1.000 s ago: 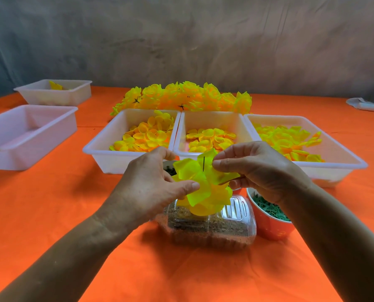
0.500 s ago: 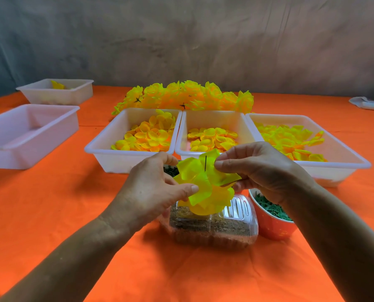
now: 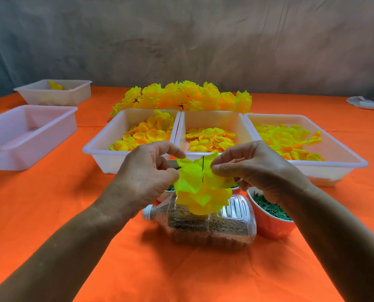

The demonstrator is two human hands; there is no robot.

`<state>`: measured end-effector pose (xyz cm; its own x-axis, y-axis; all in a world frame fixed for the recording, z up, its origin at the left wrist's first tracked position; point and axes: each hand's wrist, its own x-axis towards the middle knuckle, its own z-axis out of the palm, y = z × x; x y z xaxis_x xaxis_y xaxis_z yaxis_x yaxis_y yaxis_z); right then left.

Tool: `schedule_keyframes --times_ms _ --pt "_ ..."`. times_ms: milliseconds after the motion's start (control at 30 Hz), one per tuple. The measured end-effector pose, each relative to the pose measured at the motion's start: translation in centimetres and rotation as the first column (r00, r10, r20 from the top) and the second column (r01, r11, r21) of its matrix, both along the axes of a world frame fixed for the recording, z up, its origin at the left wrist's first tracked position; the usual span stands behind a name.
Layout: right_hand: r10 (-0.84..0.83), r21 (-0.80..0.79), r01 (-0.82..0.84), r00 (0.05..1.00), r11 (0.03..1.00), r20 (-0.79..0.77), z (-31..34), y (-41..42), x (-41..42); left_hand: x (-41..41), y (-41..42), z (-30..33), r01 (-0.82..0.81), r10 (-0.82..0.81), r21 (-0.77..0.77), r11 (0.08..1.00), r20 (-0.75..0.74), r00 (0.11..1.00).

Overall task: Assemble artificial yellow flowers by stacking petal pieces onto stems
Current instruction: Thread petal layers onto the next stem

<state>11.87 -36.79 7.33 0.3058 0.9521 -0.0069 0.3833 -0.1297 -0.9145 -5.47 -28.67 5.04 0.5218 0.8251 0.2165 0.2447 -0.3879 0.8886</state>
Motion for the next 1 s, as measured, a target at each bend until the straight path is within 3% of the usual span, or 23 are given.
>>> schedule_keyframes --times_ms 233,767,1000 --pt "0.007 -0.03 -0.008 1.0 1.0 -0.01 -0.7 0.2 0.1 0.7 -0.5 -0.2 0.0 0.025 0.162 0.987 -0.151 0.988" --pt "0.049 -0.029 -0.05 0.999 0.998 -0.018 -1.7 0.6 0.7 0.9 -0.4 -0.3 0.04 0.047 0.251 0.967 -0.331 0.942" --pt "0.046 -0.004 -0.046 0.99 0.999 0.132 -3.4 0.8 0.8 1.1 -1.2 -0.7 0.127 0.118 0.438 0.89 -0.49 0.863"
